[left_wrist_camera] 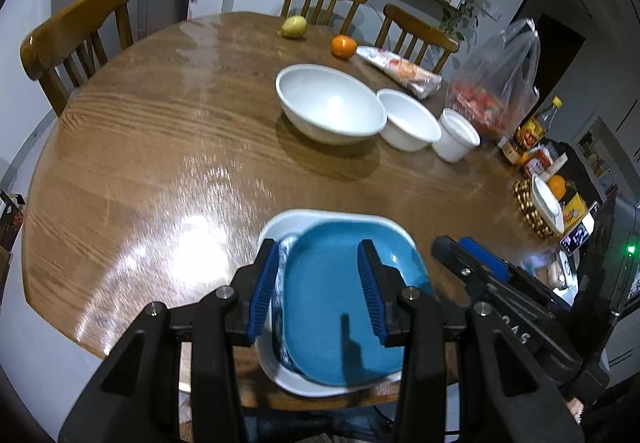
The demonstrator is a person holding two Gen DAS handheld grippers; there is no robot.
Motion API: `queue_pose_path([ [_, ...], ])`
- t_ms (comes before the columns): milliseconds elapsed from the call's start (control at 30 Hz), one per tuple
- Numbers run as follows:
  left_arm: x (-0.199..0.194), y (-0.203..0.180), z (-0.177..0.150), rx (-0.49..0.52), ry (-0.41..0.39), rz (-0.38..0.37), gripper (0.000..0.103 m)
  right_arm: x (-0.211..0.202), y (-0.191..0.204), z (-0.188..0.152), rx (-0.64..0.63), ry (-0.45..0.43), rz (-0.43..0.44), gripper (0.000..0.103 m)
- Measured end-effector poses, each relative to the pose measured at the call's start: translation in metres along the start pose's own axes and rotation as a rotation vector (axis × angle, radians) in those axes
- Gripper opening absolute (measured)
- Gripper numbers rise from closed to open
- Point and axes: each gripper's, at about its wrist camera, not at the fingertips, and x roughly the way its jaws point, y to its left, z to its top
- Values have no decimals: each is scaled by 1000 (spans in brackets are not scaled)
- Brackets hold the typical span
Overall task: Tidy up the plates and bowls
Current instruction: 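Move both tools to the larger white bowl and grasp opposite rims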
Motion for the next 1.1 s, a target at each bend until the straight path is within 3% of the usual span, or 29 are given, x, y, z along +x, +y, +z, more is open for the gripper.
queue_pose_path([
  [67, -3, 1, 10, -7, -13, 3, 44, -4, -2, 9, 7, -12, -3, 42],
  [200, -7, 1, 34, -10, -42, 13, 53, -14, -8, 36, 37, -36, 44, 57],
  [300, -7, 3, 58, -28, -52, 10, 62, -18, -8, 59, 41, -42, 69, 57],
  [467, -5, 4, 98, -41, -82, 19, 63, -9, -1, 111, 37, -22, 105, 57],
  [600, 17, 8, 132, -59, -62, 43, 65, 20, 10, 153, 18, 39, 153, 57],
  [767, 70, 22, 157, -100, 43, 78, 64, 85, 20, 191, -6, 119, 146, 57],
  [900, 111, 30, 159, -104, 139, 95, 62, 140, 15, 199, 7, 185, 113, 57],
  [1100, 129, 38, 155, -106, 163, 80, 52, 187, 3, 190, 18, 241, 76, 41],
])
